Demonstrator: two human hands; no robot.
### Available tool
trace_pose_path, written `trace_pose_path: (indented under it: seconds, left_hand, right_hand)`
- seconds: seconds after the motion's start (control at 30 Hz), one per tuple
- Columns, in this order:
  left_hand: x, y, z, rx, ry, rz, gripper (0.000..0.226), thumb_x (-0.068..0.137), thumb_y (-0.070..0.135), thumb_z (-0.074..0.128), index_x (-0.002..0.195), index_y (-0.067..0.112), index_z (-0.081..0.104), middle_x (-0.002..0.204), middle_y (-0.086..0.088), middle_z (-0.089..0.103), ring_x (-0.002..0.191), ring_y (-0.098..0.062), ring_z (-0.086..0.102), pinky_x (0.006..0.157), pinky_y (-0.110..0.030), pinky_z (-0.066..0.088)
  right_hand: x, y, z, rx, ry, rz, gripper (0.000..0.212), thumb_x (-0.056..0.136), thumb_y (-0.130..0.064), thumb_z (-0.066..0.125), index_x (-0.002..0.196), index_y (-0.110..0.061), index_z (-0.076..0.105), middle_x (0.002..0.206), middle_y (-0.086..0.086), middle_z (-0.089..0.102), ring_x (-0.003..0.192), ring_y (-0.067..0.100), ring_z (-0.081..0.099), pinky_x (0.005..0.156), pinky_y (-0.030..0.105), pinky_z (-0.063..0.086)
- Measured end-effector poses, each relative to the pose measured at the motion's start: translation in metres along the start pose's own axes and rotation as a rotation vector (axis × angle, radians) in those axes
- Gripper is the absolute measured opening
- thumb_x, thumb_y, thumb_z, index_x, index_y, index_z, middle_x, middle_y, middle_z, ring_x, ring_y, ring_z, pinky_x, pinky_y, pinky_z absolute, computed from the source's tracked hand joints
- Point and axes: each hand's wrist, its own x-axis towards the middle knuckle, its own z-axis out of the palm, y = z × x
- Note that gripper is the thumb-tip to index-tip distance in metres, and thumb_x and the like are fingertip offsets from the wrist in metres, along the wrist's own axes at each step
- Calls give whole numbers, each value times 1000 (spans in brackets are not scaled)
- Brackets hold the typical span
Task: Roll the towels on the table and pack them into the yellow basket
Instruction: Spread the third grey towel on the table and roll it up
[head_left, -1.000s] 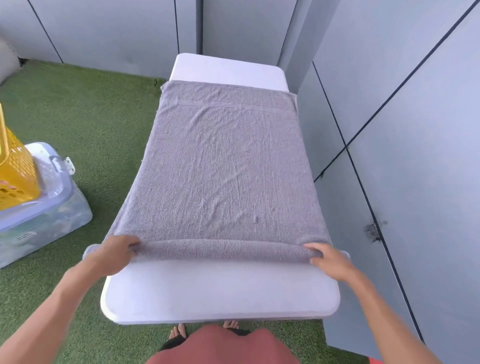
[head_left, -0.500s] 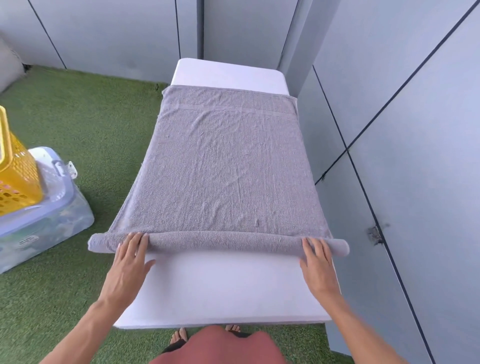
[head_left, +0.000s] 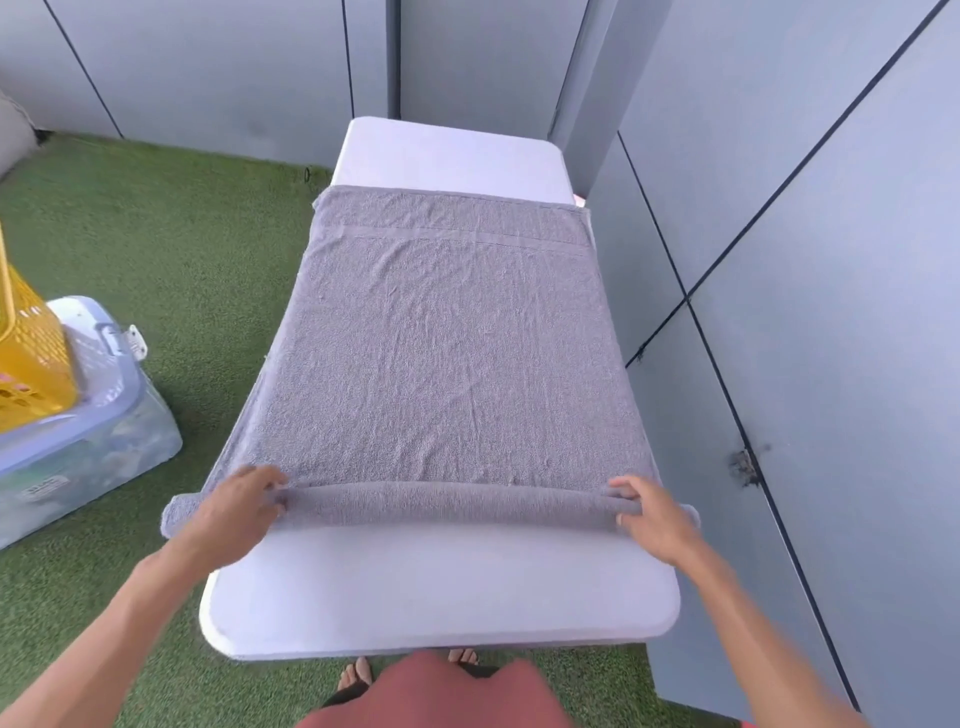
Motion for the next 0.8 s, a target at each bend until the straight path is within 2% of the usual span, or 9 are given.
trace_pose_path:
  seconds: [0.07, 0.13, 0.23, 0.3, 0.4, 0.5, 0.63, 0.73, 0.8]
  left_hand:
    - [-6, 9, 1, 25, 218, 41, 14, 84, 7, 68, 97, 13, 65, 96, -5, 51, 90, -30, 51, 72, -38, 41]
    - [-19, 15, 11, 155, 380, 129, 8, 84, 9, 68, 91, 11, 65, 90, -6, 53, 83, -29, 48, 66, -41, 45]
    - [-39, 11, 36, 229, 441, 182, 24, 89, 19, 57, 110, 8, 60, 102, -10, 53, 87, -31, 49, 68, -45, 47]
    - [-42, 6, 46, 320, 389, 201, 47, 85, 26, 63, 126, 5, 53, 119, -13, 53, 102, -35, 50, 81, -48, 47]
    - [-28, 6, 43, 328, 345, 198, 62, 72, 13, 81, 127, 3, 54, 123, -14, 54, 111, -37, 50, 90, -51, 46]
    - [-13, 11, 31, 301, 316, 188, 54, 69, 8, 81, 118, 5, 59, 114, -10, 59, 105, -35, 53, 82, -48, 48]
    - [-21, 0, 28, 308, 278, 226, 44, 73, 8, 78, 114, 10, 63, 108, -5, 62, 102, -30, 57, 77, -45, 50]
    - [-28, -13, 22, 298, 99, 195, 38, 84, 15, 69, 121, 16, 60, 111, 1, 62, 107, -25, 55, 87, -41, 48]
    - [-20, -16, 12, 196, -41, 143, 34, 92, 18, 59, 126, 19, 56, 116, 1, 58, 111, -22, 52, 94, -38, 44]
  right_hand:
    - [1, -1, 11, -75, 261, -66, 39, 80, 5, 64, 101, -27, 62, 106, -2, 58, 106, 23, 55, 87, 20, 35]
    - [-5, 7, 33, -338, 431, -109, 31, 78, -1, 71, 98, -25, 69, 101, -1, 60, 98, 26, 51, 87, 33, 33]
    - [-23, 14, 56, -447, 492, -203, 36, 81, -18, 71, 117, -17, 66, 108, 0, 58, 101, 25, 47, 88, 36, 35]
    - [-22, 18, 59, -481, 437, -228, 55, 76, -27, 76, 126, -11, 60, 116, 4, 56, 108, 27, 47, 95, 36, 31]
    - [-3, 14, 53, -497, 374, -196, 64, 66, -16, 83, 124, -7, 61, 114, 8, 56, 107, 30, 48, 99, 38, 33]
    - [9, 10, 49, -442, 350, -163, 56, 64, -5, 83, 117, -9, 65, 107, 8, 59, 102, 32, 54, 95, 41, 43]
    - [-5, 15, 42, -449, 226, -202, 42, 78, -3, 70, 118, -10, 61, 107, 4, 58, 107, 28, 52, 97, 34, 35]
    - [-17, 21, 28, -393, 7, -186, 38, 91, -13, 58, 129, -15, 54, 120, 1, 55, 119, 22, 45, 100, 30, 34]
    - [-15, 20, 12, -245, -116, -128, 40, 90, -16, 62, 129, -20, 55, 124, -3, 56, 123, 17, 47, 96, 21, 34]
